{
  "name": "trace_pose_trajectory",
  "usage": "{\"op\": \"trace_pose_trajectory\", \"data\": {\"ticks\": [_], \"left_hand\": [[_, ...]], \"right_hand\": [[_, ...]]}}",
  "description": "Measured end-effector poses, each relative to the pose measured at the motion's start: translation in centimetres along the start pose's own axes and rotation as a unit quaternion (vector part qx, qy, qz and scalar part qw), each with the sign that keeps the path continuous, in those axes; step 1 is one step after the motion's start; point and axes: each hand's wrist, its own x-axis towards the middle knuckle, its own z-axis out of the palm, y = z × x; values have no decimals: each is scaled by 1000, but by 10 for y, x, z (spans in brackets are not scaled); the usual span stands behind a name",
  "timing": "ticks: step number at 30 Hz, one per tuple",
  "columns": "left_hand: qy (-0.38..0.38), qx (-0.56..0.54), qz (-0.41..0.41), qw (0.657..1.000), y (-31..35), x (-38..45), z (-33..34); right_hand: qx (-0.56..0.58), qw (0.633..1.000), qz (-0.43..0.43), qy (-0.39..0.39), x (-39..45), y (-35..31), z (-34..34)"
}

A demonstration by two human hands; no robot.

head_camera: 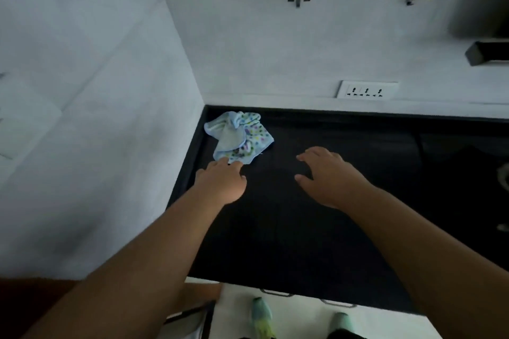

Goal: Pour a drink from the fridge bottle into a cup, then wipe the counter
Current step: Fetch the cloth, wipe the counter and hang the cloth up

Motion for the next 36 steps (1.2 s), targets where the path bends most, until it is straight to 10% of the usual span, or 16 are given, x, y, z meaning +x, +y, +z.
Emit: {"op": "trace_pose_trajectory", "data": {"ticks": [10,17,25,29,33,36], "left_hand": [[-115,29,31,992,10,128,48],[40,-41,55,997,27,111,48],[234,-251,403,849,86,-30,-36],[139,-467,358,797,83,-48,-42],[-28,-299,253,920,61,-9,5],[-124,-211,250,937,78,0,37]], "right_hand": [[53,996,77,-13,5,14,29],[77,994,77,-15,-4,15,45],[159,985,66,11,3,3,24],[293,947,94,90,-11,0,7],[389,897,88,194,-44,7,-11],[473,846,76,235,-65,13,-22]]}}
